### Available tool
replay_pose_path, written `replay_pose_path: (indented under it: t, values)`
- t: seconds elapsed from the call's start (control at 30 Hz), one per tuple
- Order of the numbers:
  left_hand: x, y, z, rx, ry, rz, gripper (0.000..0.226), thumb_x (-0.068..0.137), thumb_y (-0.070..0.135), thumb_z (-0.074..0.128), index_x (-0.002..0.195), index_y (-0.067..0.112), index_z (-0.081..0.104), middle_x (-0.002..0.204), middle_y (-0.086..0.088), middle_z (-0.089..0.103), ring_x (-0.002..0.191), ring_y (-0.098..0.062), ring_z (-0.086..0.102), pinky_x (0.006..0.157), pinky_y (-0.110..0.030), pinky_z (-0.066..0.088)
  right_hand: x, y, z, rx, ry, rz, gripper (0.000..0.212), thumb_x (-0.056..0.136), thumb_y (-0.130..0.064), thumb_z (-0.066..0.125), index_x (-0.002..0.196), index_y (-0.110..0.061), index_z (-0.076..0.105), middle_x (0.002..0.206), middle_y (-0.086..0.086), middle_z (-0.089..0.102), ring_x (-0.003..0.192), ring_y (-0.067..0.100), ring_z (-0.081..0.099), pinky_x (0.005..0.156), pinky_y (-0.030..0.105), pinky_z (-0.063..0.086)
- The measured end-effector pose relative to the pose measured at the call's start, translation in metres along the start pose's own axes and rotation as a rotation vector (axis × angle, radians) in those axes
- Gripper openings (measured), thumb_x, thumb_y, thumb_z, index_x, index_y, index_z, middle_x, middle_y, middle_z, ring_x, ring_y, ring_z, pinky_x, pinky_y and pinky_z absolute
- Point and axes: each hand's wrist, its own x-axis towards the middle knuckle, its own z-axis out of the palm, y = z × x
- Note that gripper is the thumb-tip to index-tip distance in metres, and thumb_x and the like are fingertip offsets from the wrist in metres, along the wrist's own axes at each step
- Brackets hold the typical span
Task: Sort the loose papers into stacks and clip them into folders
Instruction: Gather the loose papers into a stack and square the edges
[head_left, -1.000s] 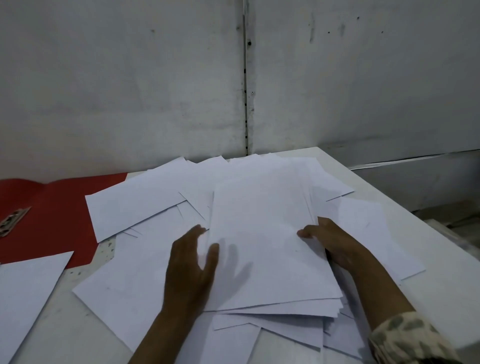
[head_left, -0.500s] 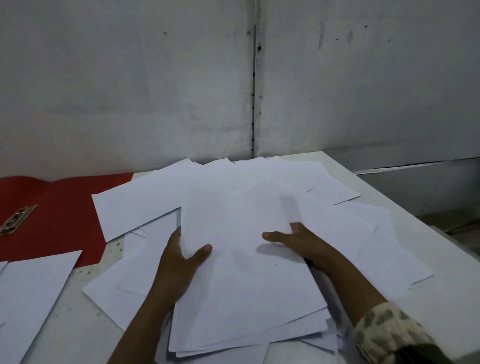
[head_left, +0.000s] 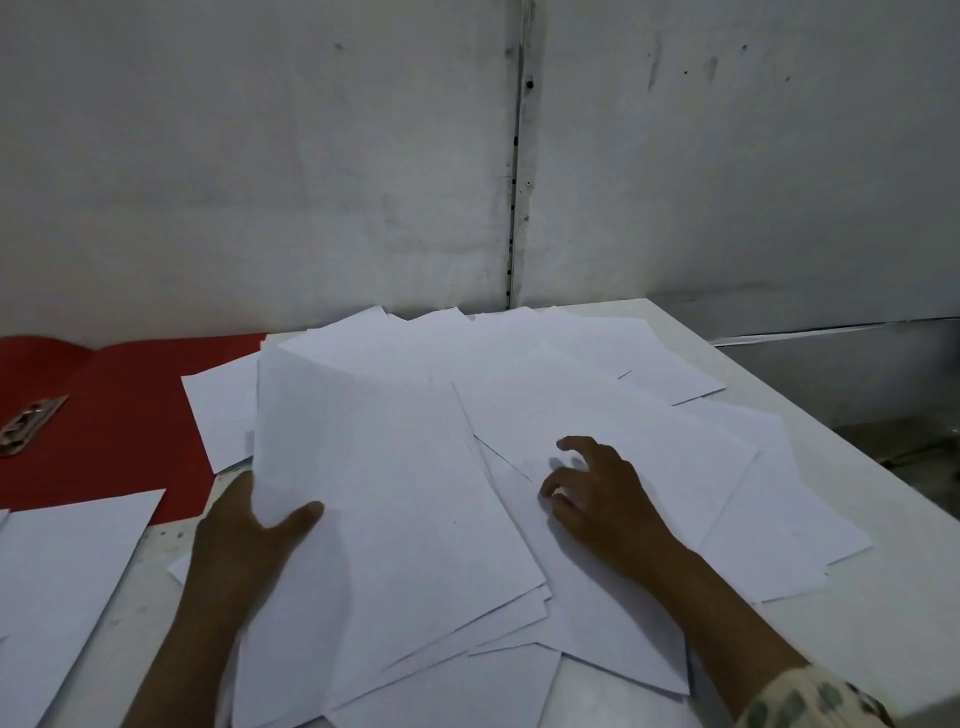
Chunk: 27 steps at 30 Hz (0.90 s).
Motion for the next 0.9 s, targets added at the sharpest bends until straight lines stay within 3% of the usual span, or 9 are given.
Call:
replay_pose_path:
  t: [0.23, 0.37, 0.4, 0.43, 0.5, 0.57, 0.63, 0.7, 0.9]
  values:
    - [0.0, -0.006, 0.001, -0.01, 0.02, 0.007, 0.048, 0.077, 0.011, 0.071, 0.12, 0.004, 0.052, 0.111, -0.018, 0.062, 0.088, -0.022, 0.051, 0.078, -0.033, 0.04, -0.001, 0.004, 0.019, -0.245, 0.07, -0.189, 0.029, 0.064, -0.012, 0.064, 0.085, -0.029, 0.075, 0.119, 0.018, 0.065, 0.094, 0.041, 0.068, 0.062, 0.047, 0.058]
    - [0.002, -0.013, 0.002, -0.042, 0.018, 0.004, 0.048, 0.077, 0.012, 0.071, 0.12, 0.005, 0.052, 0.112, -0.017, 0.062, 0.089, -0.023, 0.053, 0.079, -0.034, 0.042, 0.001, -0.011, 0.005, -0.338, 0.119, -0.007, 0.044, 0.087, -0.019, 0.06, 0.129, -0.014, 0.049, 0.142, 0.017, 0.043, 0.103, 0.03, 0.064, 0.065, 0.035, 0.053]
    - [0.001, -0.014, 0.002, -0.045, 0.016, 0.0, 0.049, 0.077, 0.013, 0.071, 0.121, 0.005, 0.052, 0.113, -0.017, 0.062, 0.09, -0.023, 0.053, 0.08, -0.034, 0.043, 0.001, -0.014, 0.002, -0.38, 0.068, 0.071, 0.047, 0.087, -0.019, 0.06, 0.13, -0.007, 0.046, 0.134, 0.021, 0.049, 0.095, 0.029, 0.065, 0.057, 0.03, 0.047]
    - [0.0, -0.015, 0.002, -0.048, 0.016, 0.001, 0.05, 0.077, 0.013, 0.072, 0.122, 0.005, 0.052, 0.114, -0.016, 0.062, 0.09, -0.023, 0.053, 0.08, -0.034, 0.043, 0.003, -0.014, 0.003, -0.406, 0.005, 0.108, 0.048, 0.073, -0.016, 0.074, 0.114, 0.002, 0.057, 0.104, 0.024, 0.063, 0.072, 0.028, 0.067, 0.042, 0.021, 0.031]
    - [-0.001, -0.016, 0.002, -0.064, 0.02, 0.007, 0.05, 0.077, 0.013, 0.072, 0.123, 0.005, 0.052, 0.114, -0.016, 0.062, 0.091, -0.023, 0.053, 0.08, -0.034, 0.043, 0.004, -0.025, -0.004, -0.504, -0.02, 0.09, 0.045, 0.021, -0.001, 0.089, 0.058, -0.001, 0.063, 0.043, 0.009, 0.048, 0.028, 0.02, 0.048, 0.046, 0.009, -0.001]
    - [-0.001, -0.015, 0.002, -0.074, 0.025, 0.005, 0.049, 0.078, 0.013, 0.071, 0.121, 0.006, 0.052, 0.114, -0.016, 0.062, 0.09, -0.023, 0.053, 0.08, -0.034, 0.043, 0.011, -0.021, 0.0, -0.586, -0.011, 0.081, 0.043, 0.023, 0.003, 0.087, 0.055, -0.003, 0.06, 0.042, 0.005, 0.027, 0.029, 0.018, 0.042, 0.047, 0.012, -0.005]
    - [-0.002, -0.015, 0.0, -0.079, 0.03, 0.002, 0.048, 0.078, 0.013, 0.071, 0.122, 0.006, 0.051, 0.115, -0.016, 0.061, 0.09, -0.022, 0.051, 0.08, -0.034, 0.043, 0.01, -0.021, -0.002, -0.608, -0.023, 0.044, 0.04, 0.029, 0.0, 0.089, 0.055, -0.006, 0.059, 0.042, 0.005, 0.033, 0.031, 0.016, 0.029, 0.05, 0.015, -0.009]
    - [-0.002, -0.015, -0.001, -0.088, 0.041, -0.001, 0.049, 0.078, 0.013, 0.071, 0.122, 0.005, 0.051, 0.115, -0.017, 0.061, 0.091, -0.022, 0.051, 0.08, -0.034, 0.042, 0.003, -0.011, 0.004, -0.559, 0.045, -0.077, 0.049, 0.011, 0.001, 0.088, 0.041, -0.01, 0.051, 0.036, 0.002, 0.039, 0.035, 0.012, 0.011, 0.058, 0.01, -0.01]
    - [-0.003, -0.014, -0.003, -0.098, 0.032, 0.0, 0.049, 0.079, 0.013, 0.07, 0.122, 0.005, 0.05, 0.116, -0.016, 0.06, 0.09, -0.021, 0.05, 0.08, -0.032, 0.041, 0.001, -0.001, 0.01, -0.517, 0.169, -0.053, 0.053, 0.003, 0.016, 0.077, 0.039, -0.009, 0.047, 0.044, -0.003, 0.012, 0.03, 0.011, 0.015, 0.055, 0.01, -0.011]
